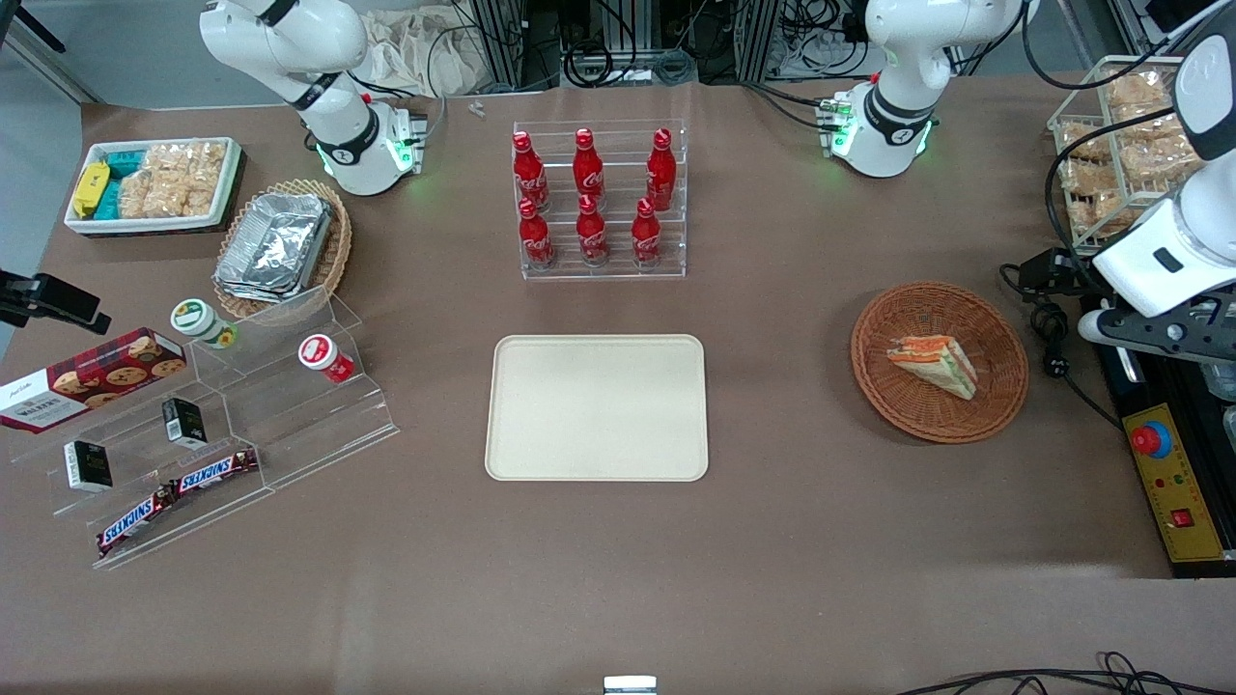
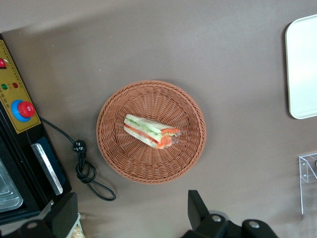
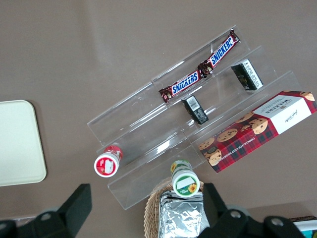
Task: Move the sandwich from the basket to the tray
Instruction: 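Move the left gripper down over the sandwich in the wicker basket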
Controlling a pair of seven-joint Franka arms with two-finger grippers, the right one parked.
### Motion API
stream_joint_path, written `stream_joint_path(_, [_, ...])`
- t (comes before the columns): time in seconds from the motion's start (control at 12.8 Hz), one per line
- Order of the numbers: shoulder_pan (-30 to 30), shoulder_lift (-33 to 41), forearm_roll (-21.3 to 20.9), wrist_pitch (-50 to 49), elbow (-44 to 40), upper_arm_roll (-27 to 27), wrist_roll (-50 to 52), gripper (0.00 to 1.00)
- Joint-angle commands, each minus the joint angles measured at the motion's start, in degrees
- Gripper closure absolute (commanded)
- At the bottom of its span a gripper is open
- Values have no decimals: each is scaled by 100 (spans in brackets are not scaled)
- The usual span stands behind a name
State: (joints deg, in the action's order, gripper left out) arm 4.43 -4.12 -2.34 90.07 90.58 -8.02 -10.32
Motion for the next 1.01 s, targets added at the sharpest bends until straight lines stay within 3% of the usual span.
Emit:
stream_joint_path(0.0, [41, 25, 49, -34, -15, -7, 56, 0])
stream_joint_path(0.31, [111, -71, 49, -34, -24, -7, 448, 0])
stream_joint_path(0.62, [233, -160, 128, 255, 581, 2, 3714, 0])
stream_joint_path(0.94, [234, 104, 49, 1818, 2136, 11, 6087, 0])
